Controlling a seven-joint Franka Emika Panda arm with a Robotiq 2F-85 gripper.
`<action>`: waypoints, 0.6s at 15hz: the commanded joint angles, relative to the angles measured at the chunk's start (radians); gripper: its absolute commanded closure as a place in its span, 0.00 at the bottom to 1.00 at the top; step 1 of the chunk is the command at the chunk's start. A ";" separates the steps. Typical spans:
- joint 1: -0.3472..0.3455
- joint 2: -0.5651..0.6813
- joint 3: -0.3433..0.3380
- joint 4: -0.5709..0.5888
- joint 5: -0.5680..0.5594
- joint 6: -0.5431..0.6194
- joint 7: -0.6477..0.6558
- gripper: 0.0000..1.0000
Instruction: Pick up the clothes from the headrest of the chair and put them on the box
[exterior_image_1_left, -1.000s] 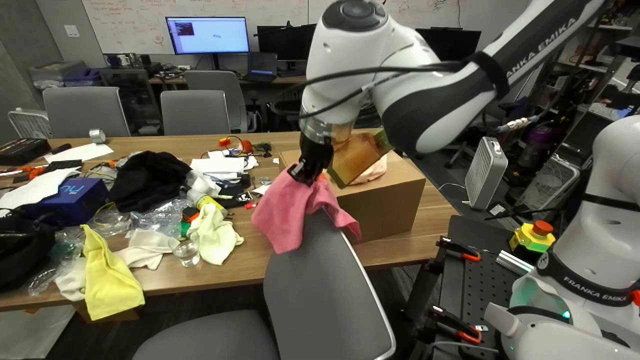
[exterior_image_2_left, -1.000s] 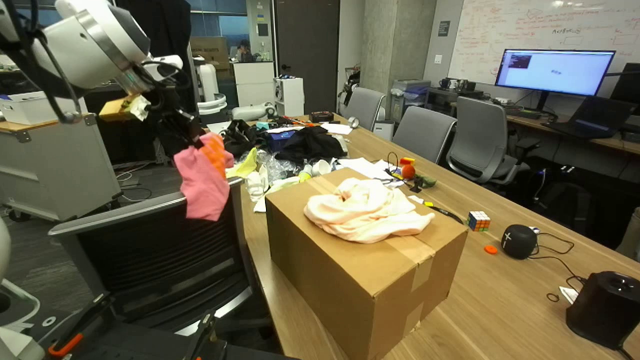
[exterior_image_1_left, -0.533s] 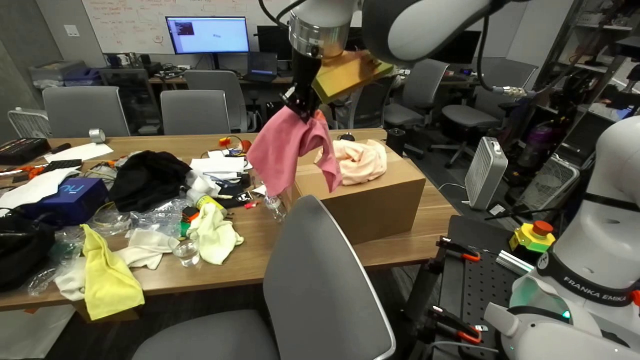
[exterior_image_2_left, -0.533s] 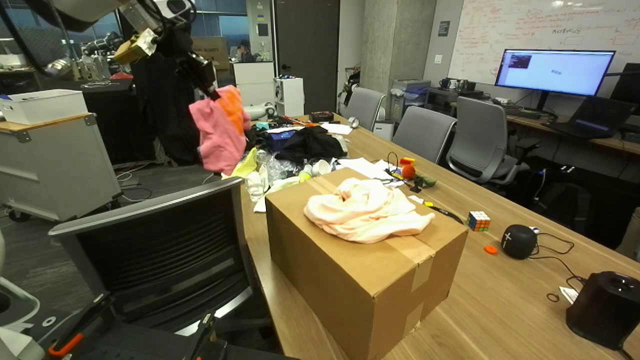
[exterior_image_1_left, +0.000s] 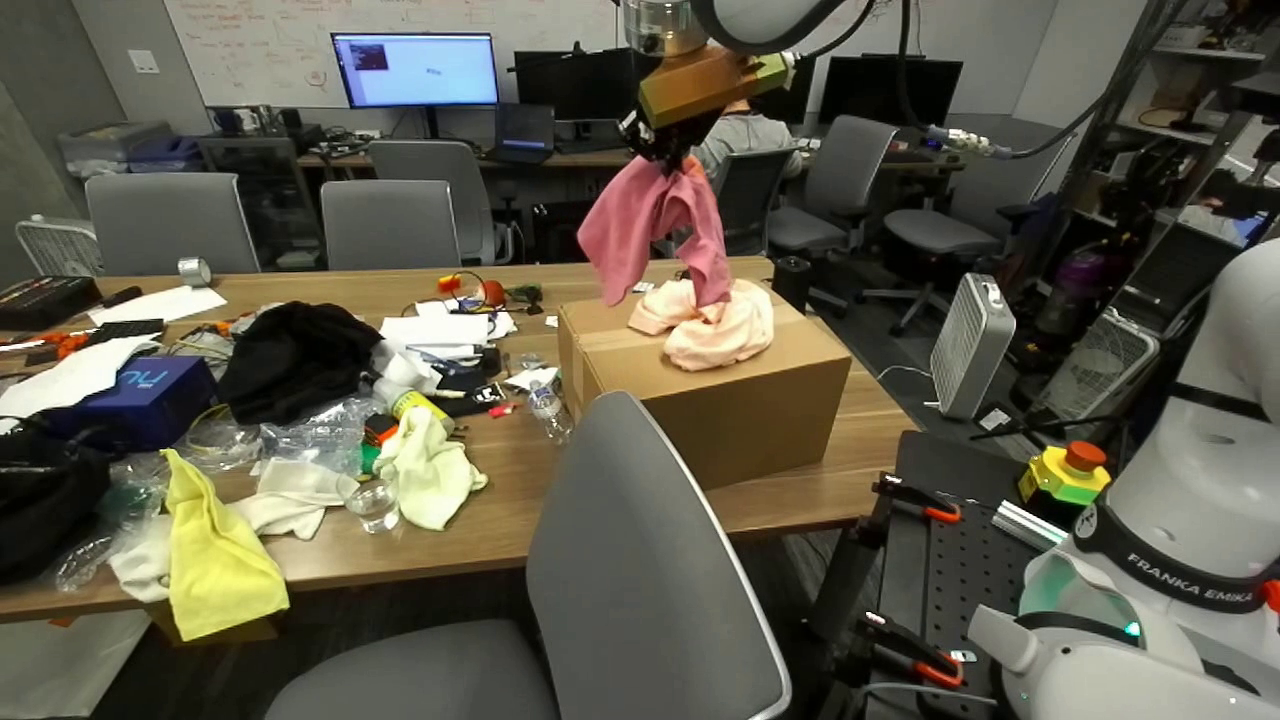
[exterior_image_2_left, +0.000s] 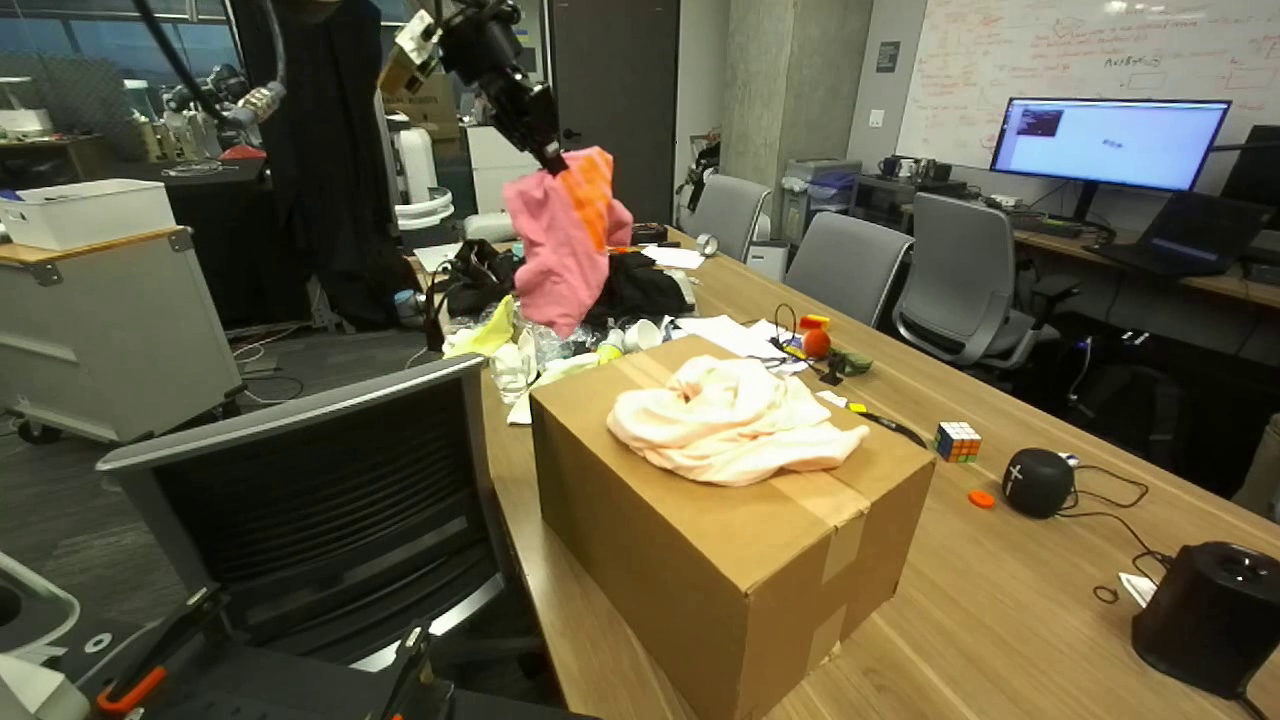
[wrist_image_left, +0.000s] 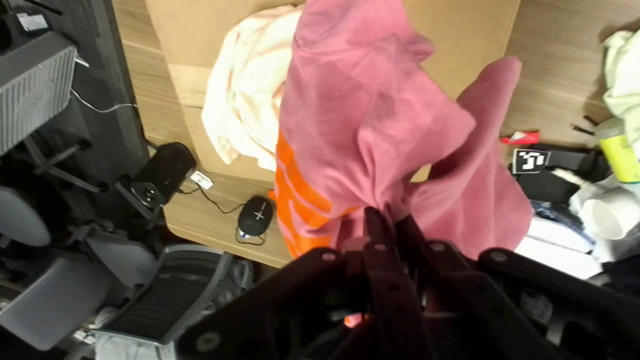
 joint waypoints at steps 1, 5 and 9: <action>-0.032 0.051 -0.045 0.105 -0.054 -0.042 0.088 0.98; -0.056 0.072 -0.089 0.152 -0.195 -0.034 0.240 0.98; -0.056 0.084 -0.105 0.161 -0.248 -0.027 0.293 0.98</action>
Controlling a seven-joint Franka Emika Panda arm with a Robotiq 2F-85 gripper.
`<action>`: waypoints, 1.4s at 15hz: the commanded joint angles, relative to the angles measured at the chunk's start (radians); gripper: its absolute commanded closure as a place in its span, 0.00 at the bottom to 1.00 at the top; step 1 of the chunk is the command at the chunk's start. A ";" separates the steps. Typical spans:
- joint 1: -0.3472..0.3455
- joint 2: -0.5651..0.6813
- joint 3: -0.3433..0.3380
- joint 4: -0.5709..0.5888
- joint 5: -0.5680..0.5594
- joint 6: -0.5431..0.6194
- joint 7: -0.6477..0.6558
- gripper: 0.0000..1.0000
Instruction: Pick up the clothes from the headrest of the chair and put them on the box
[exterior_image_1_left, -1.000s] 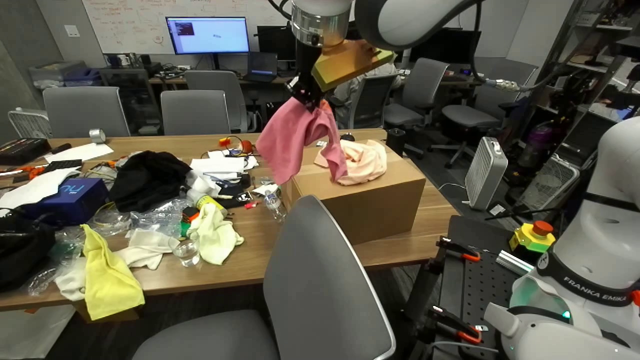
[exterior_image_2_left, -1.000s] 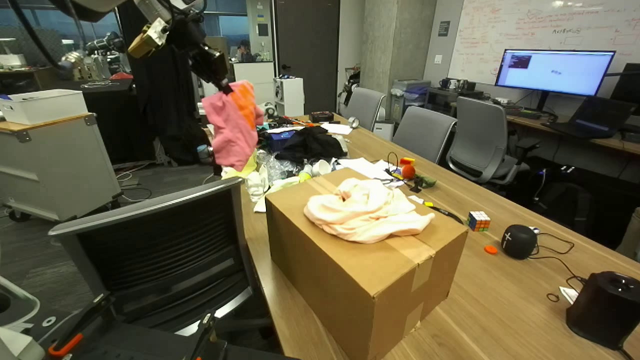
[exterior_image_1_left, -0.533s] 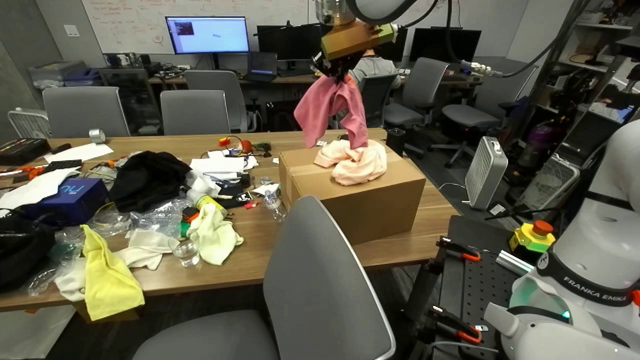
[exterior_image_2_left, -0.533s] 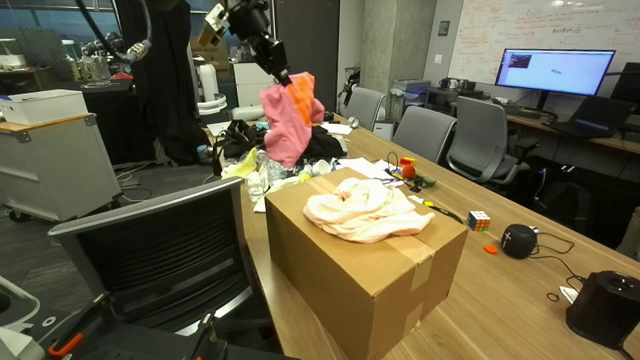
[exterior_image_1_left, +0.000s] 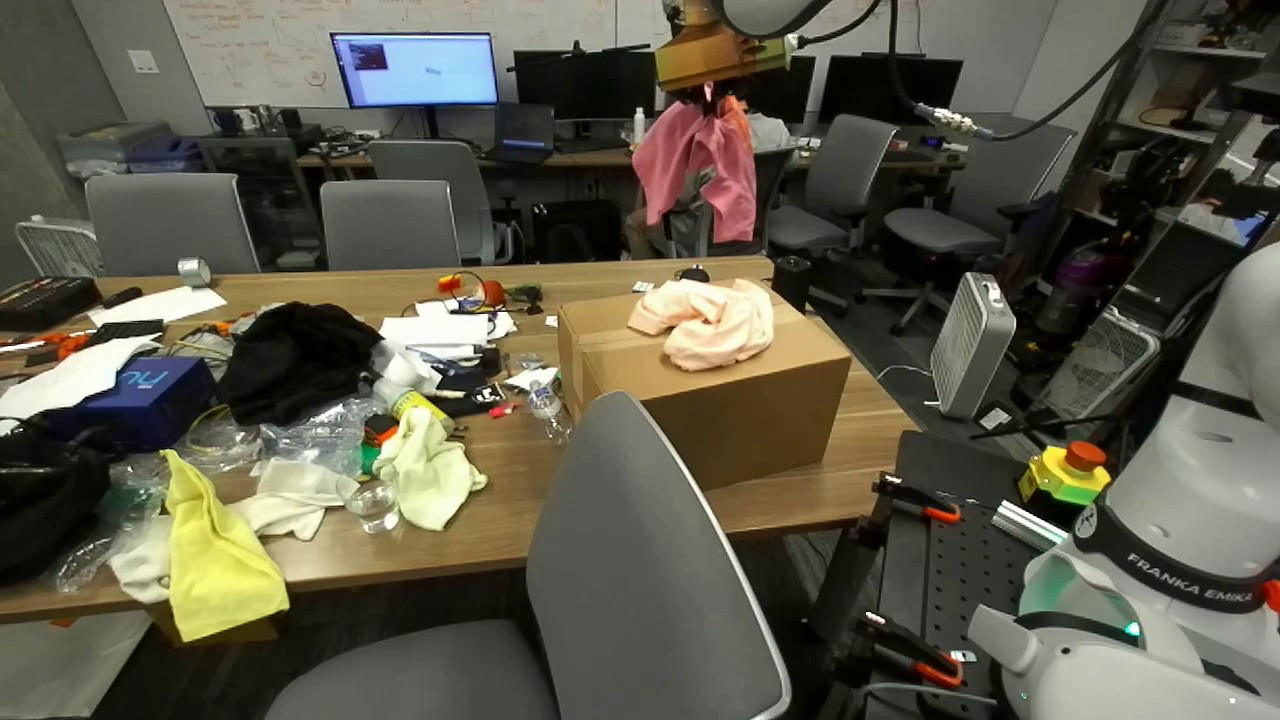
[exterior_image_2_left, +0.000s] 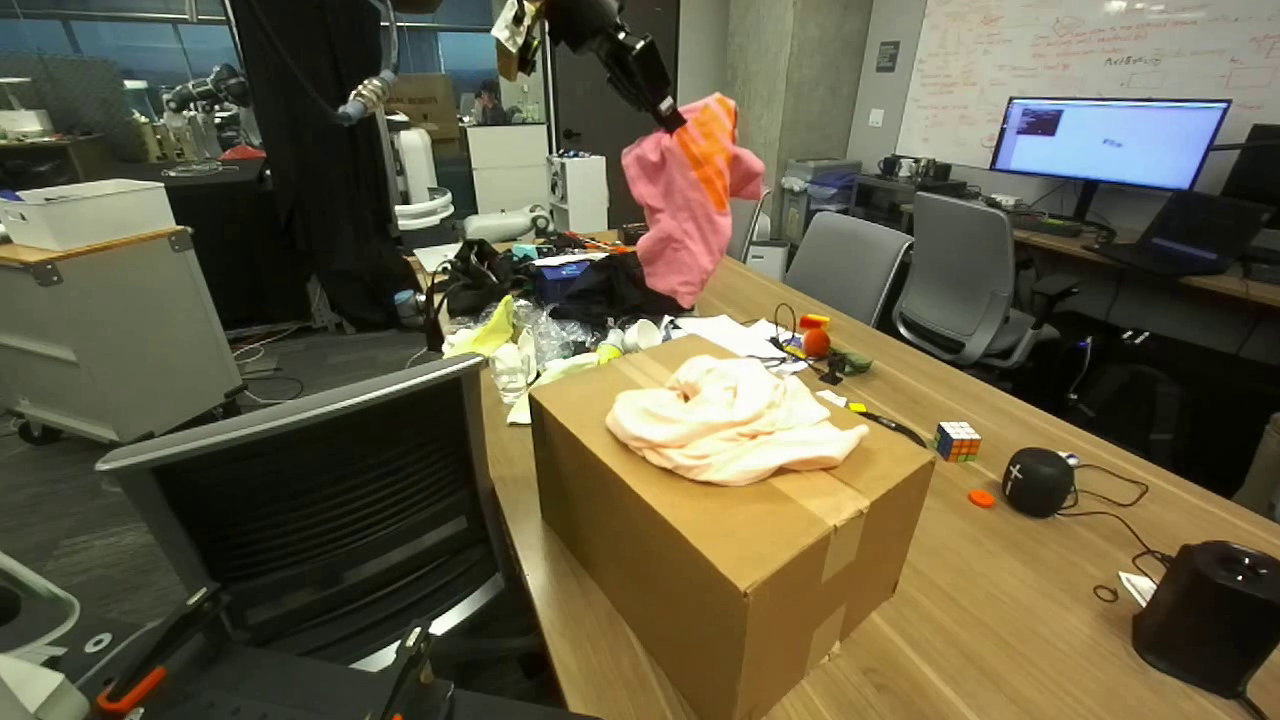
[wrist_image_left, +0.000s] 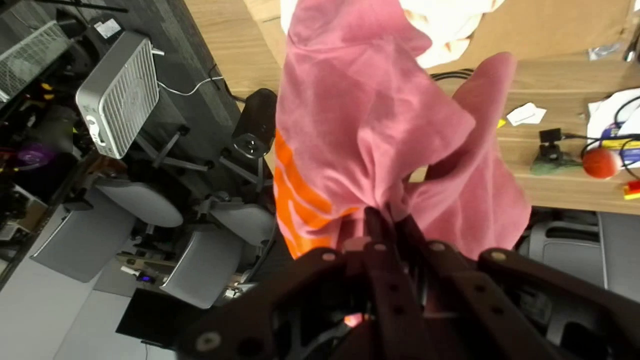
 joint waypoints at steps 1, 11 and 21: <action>0.006 0.028 -0.008 0.041 -0.045 -0.017 0.045 0.68; 0.014 -0.002 -0.001 -0.083 0.055 0.033 -0.141 0.01; 0.062 -0.243 0.040 -0.395 0.378 0.043 -0.640 0.00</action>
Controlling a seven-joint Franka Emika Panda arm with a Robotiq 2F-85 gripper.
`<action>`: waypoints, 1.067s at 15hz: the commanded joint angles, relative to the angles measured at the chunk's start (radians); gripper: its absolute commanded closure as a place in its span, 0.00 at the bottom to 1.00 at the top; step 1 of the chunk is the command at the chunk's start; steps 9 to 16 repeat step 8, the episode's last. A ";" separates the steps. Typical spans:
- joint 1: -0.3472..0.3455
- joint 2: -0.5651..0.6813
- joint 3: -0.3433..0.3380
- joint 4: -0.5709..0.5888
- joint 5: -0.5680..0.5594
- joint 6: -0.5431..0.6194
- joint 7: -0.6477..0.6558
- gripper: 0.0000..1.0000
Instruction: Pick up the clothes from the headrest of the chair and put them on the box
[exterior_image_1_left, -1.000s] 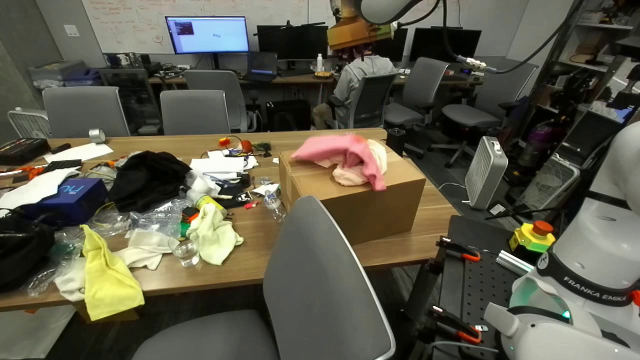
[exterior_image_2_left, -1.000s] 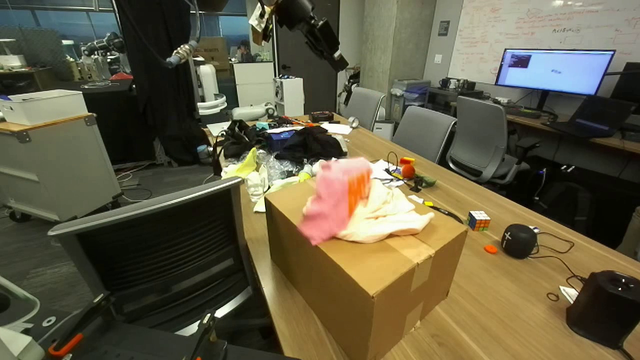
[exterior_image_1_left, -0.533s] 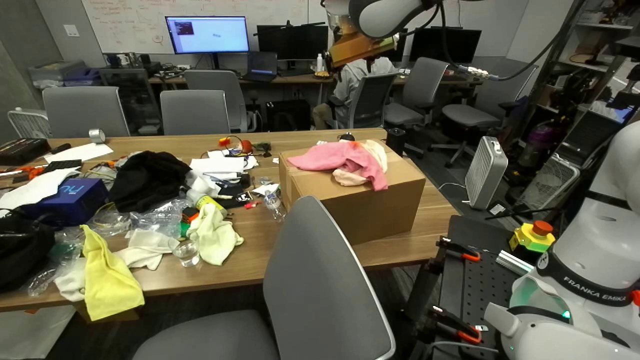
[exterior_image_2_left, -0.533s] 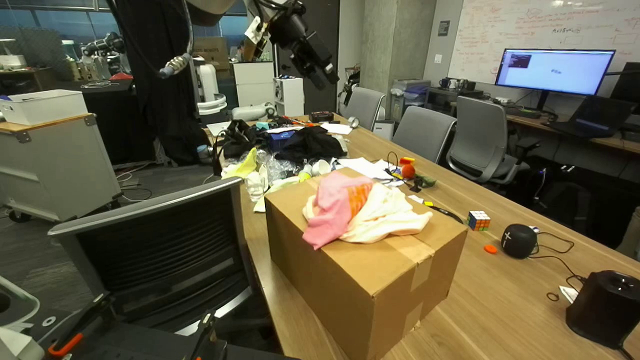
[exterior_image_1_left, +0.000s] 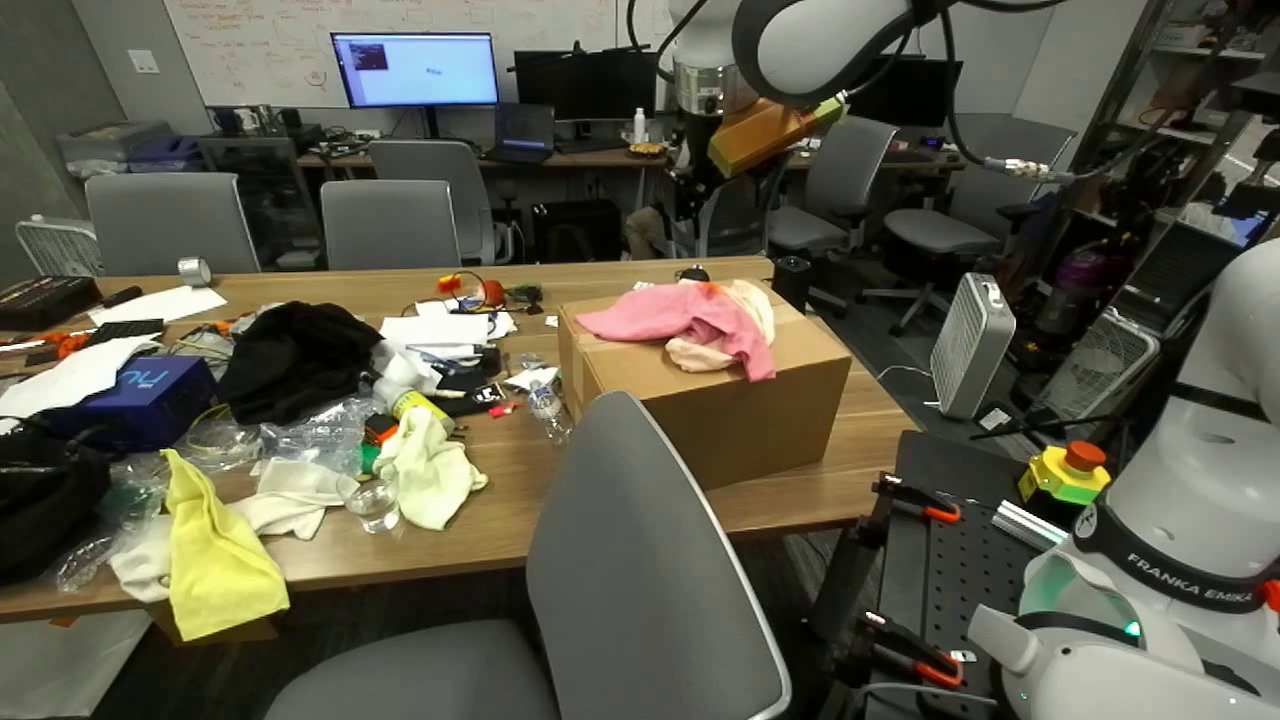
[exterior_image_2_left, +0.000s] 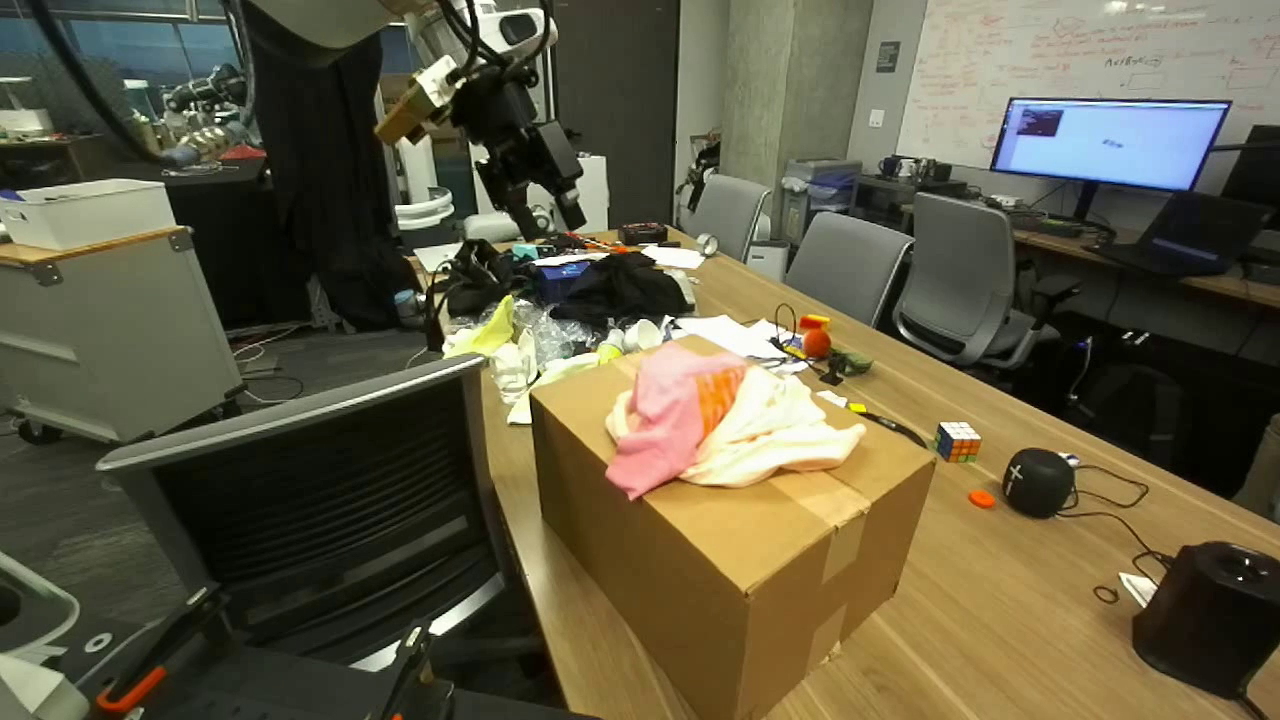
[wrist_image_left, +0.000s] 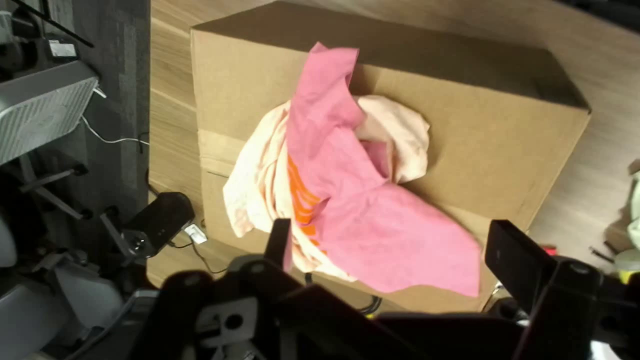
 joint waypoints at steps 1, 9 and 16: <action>0.002 -0.138 -0.002 -0.098 0.131 0.011 -0.238 0.00; 0.012 -0.312 -0.051 -0.196 0.376 -0.027 -0.705 0.00; 0.012 -0.312 -0.051 -0.196 0.376 -0.027 -0.705 0.00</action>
